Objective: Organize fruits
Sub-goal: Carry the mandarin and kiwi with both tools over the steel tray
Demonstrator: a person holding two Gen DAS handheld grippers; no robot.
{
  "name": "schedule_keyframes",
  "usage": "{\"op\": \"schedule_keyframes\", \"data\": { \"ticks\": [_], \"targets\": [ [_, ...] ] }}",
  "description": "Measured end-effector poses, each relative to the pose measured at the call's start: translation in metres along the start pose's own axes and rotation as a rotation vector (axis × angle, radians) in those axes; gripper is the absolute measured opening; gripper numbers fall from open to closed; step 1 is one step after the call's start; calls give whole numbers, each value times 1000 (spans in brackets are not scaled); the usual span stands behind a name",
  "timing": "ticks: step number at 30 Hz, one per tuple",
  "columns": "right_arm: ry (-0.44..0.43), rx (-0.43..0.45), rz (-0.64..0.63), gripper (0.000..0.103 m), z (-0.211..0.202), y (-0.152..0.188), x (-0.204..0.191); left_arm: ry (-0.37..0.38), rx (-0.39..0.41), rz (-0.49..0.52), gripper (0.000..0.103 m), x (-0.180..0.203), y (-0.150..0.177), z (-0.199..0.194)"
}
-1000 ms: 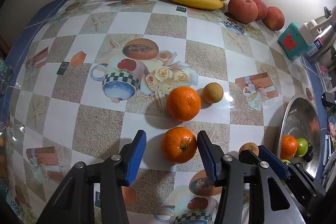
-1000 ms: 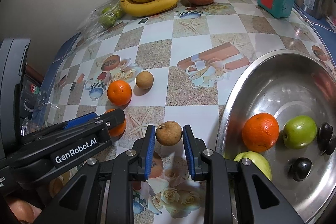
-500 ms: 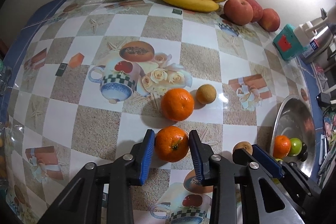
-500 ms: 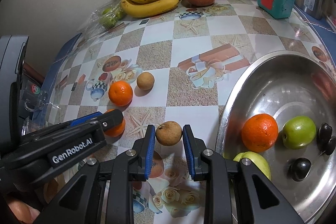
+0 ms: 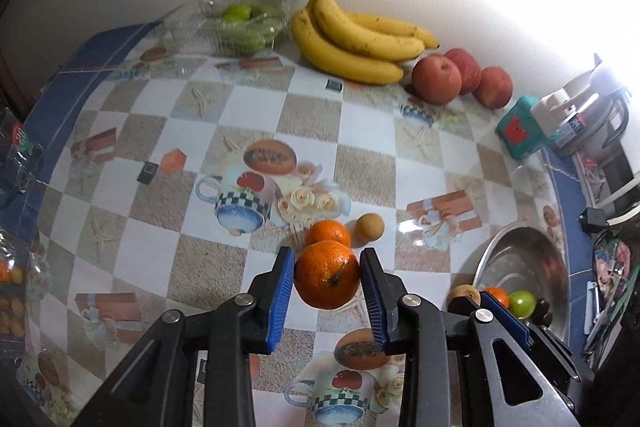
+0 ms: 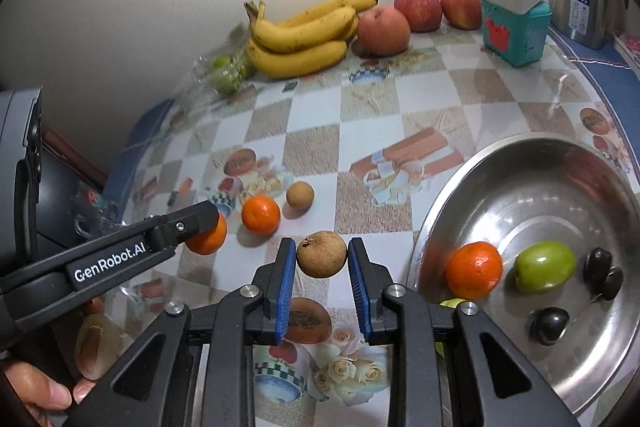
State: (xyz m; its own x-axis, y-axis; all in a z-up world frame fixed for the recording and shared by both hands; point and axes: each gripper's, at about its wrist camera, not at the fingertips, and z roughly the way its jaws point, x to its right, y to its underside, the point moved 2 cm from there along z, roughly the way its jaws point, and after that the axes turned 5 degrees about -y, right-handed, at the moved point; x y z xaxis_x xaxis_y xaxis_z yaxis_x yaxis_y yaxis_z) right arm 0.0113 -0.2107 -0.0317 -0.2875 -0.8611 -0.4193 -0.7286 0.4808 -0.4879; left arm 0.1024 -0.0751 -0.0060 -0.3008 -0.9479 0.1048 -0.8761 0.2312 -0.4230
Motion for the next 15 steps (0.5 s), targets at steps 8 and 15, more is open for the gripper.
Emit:
{"op": "schedule_keyframes", "data": {
  "ticks": [8,15],
  "targets": [
    [16,19,34,28,-17,-2,11,4,33,4,36,5,0,-22],
    [68,30,153,28,-30,0,50,10,25,32,36,19,7,-22]
  ]
}}
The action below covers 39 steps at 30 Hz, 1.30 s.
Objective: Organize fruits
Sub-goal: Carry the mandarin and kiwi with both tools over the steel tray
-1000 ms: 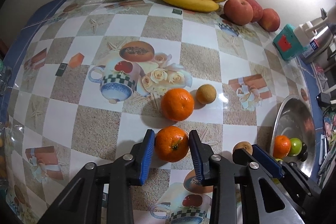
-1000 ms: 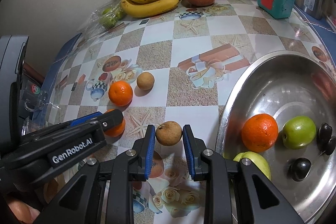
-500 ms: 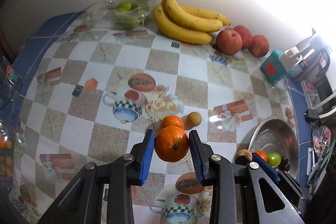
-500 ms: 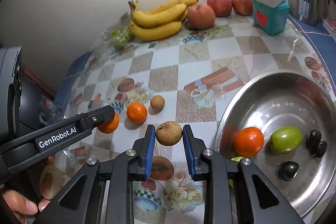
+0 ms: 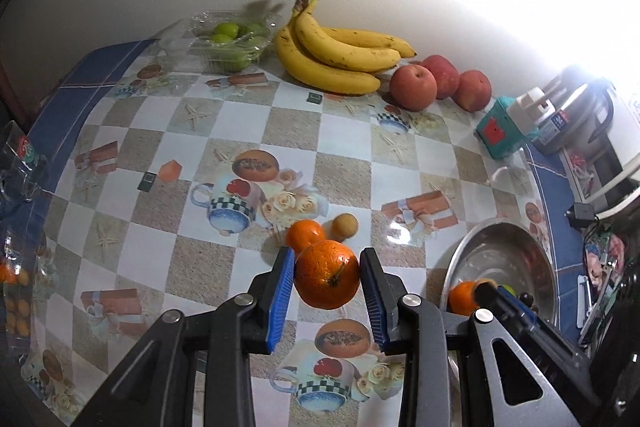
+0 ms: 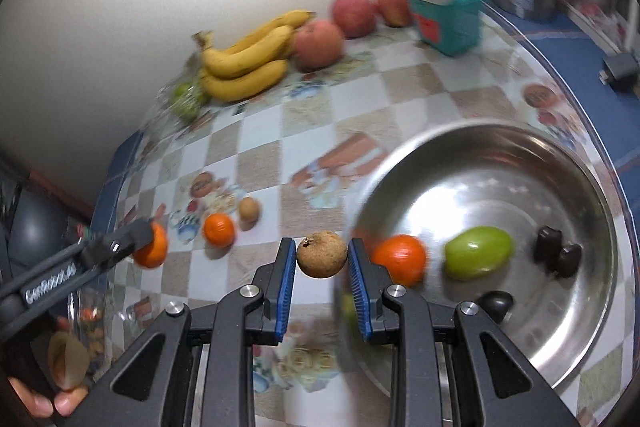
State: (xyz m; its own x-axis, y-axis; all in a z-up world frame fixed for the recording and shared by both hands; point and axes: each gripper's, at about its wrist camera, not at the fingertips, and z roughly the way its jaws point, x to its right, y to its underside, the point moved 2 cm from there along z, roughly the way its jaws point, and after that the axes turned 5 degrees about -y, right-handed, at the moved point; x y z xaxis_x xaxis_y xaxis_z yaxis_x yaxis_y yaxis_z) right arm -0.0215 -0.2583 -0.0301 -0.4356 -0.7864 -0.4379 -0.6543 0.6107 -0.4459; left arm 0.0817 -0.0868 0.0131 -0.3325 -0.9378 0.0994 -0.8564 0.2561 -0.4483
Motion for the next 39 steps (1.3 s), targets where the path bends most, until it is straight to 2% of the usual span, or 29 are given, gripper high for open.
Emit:
{"op": "schedule_keyframes", "data": {
  "ticks": [9,15,25,30,39],
  "targets": [
    [50,60,182,28,-29,-10,66,40,-7,74,36,38,12,0],
    [74,96,236,28,-40,-13,90,74,13,151,36,70,20,0],
    [91,126,214,28,-33,-16,104,75,119,290,36,111,25,11],
    [105,136,204,28,-27,-19,108,115,103,323,36,135,22,26],
    [116,139,198,28,-23,-25,113,119,76,361,36,162,16,51]
  ]
}}
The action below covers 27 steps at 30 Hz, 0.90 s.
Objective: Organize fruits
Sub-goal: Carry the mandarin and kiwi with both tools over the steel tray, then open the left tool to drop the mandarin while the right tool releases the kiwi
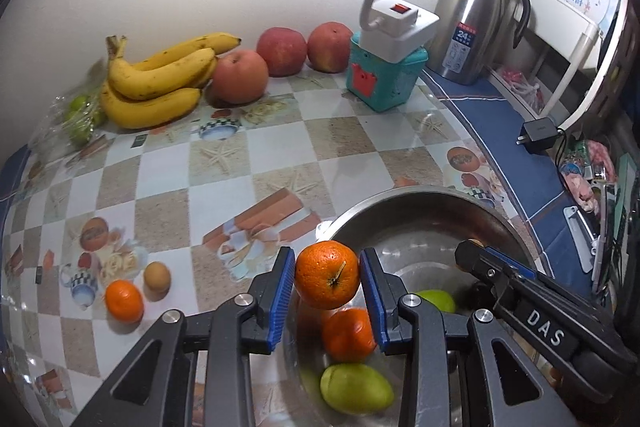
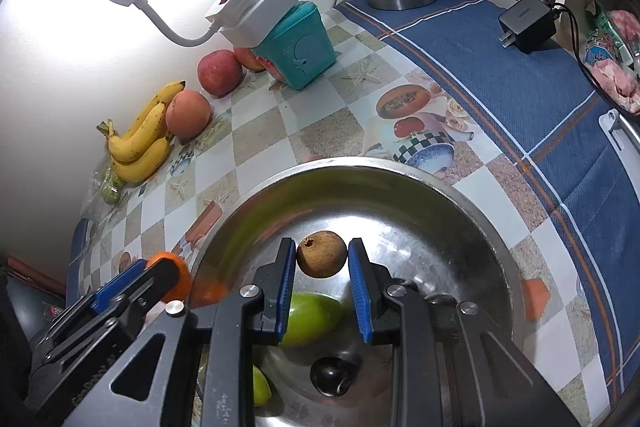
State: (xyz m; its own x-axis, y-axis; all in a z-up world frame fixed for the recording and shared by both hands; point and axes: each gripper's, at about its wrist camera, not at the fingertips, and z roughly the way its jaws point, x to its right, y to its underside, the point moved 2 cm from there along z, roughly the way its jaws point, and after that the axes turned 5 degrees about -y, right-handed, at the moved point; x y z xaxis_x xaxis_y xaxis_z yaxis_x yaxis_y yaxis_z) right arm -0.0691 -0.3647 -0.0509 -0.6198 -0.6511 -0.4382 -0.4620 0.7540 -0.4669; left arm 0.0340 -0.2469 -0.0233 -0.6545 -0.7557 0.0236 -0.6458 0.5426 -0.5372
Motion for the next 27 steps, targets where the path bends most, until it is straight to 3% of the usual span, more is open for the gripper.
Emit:
{"op": "schedule_keyframes", "data": {
  "ticks": [27],
  "targets": [
    [11,-51,36,28,9,3,7,49,-65,-33,37,13,12,33]
  ]
}}
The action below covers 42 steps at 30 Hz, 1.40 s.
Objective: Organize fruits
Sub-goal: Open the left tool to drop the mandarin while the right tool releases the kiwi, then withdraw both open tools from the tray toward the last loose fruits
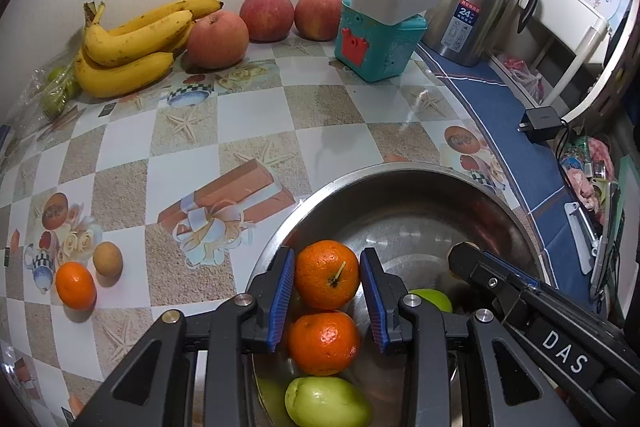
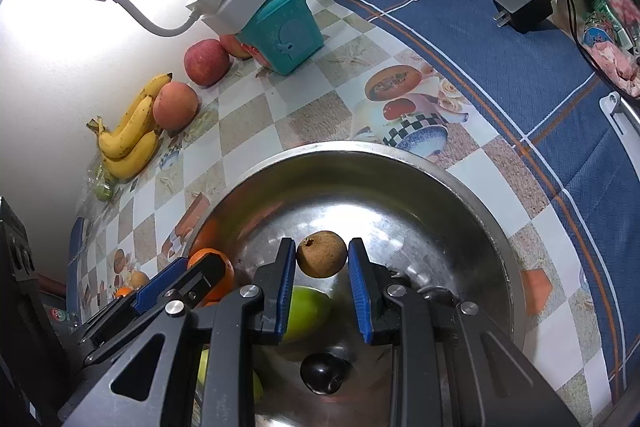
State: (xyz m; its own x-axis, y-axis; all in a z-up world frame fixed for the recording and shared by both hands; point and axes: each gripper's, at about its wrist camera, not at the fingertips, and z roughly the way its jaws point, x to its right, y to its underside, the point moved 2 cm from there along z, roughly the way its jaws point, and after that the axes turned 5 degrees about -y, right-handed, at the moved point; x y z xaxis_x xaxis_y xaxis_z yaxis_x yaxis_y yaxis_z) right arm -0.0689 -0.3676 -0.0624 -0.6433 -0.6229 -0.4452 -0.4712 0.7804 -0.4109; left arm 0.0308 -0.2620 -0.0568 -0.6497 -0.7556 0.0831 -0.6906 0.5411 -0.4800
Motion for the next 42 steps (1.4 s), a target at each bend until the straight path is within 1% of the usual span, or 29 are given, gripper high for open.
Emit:
{"op": "schedule_keyframes", "data": {
  "ticks": [8,12,16,21,24,29,32,35,40,41,42],
  "targets": [
    [4,2,-7,28,1,1,-1,-6,8,1,39,-2,-1,-3],
    [6,1,-13,28,1,1,-2,0,10,-18,50,-8,-3,-7],
    [2,-6,-20,28,1,1,-4,6,12,-23,51,-9,-5,-10],
    [0,11,-24,30,-5,-1,-6,15,33,-27,52,-9,-10,-20],
    [-5,20,-30,30,-10,-3,-9,9,47,-30,56,-11,-14,-28],
    [-14,32,-49,31,-17,-3,-16,-5,56,-41,56,-17,-16,-37],
    [-17,36,-62,30,-20,-3,-20,-13,51,-67,56,-25,-17,-39],
    [-20,33,-73,30,-21,-1,-22,-16,34,-106,60,-37,-14,-38],
    [-16,21,-87,30,-19,1,-25,-49,4,-167,61,-57,-10,-36],
    [-14,19,-89,30,-19,1,-25,-63,-2,-175,65,-61,-9,-36],
    [-8,17,-92,30,-18,1,-26,-77,-9,-182,73,-63,-9,-36]
  ]
}}
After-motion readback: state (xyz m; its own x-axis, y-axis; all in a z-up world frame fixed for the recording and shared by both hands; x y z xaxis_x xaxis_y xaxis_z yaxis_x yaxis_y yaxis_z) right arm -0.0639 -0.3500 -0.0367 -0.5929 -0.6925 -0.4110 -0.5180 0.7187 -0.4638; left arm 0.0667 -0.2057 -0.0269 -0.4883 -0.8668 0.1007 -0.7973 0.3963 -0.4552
